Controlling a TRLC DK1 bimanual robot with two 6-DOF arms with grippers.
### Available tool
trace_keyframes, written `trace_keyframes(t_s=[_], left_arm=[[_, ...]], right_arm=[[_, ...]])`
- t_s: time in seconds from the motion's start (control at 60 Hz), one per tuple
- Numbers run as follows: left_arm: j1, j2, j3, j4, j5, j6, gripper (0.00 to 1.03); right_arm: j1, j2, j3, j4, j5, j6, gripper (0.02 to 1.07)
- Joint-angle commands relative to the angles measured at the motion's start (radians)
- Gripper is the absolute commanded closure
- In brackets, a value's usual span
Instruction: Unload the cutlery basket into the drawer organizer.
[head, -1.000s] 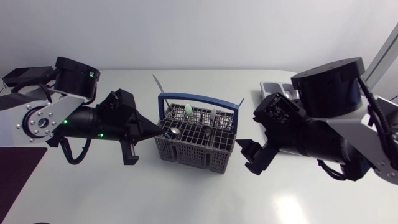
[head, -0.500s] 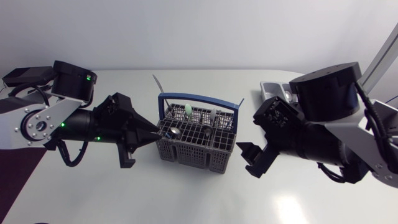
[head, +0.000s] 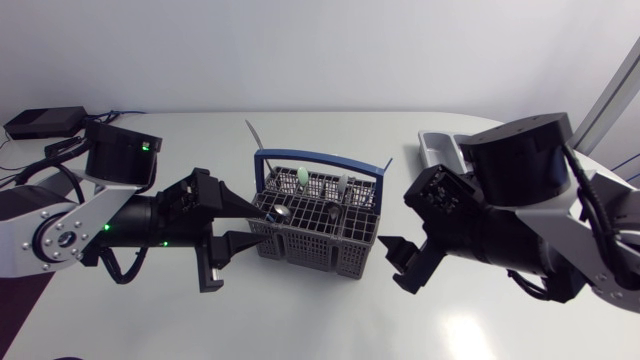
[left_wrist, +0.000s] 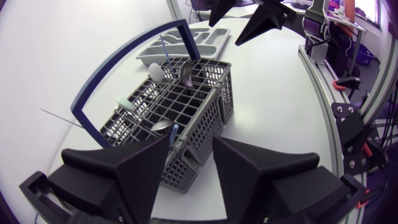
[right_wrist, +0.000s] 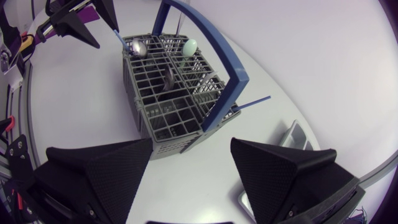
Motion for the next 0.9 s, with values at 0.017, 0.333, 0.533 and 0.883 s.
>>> trace_keyframes(t_s=[0.017,0.333,0.533,0.883], left_arm=[[-0.009,0.001,-0.017,0.033,-0.009,0.007,0.46],[-0.006,0.037,-0.009,0.076,-0.014,0.000,0.46],[-0.006,0.060,0.001,0.095,-0.015,-0.002,0.51],[-0.008,0.077,0.007,0.127,-0.015,-0.011,0.73]], right_arm=[[0.010,0.012,-0.030,0.008,0.006,-0.011,0.17],[0.010,0.014,-0.030,0.012,0.006,-0.015,0.17],[0.009,0.012,-0.032,0.012,0.006,-0.020,0.17],[0.007,0.017,-0.028,0.014,0.006,-0.025,0.17]])
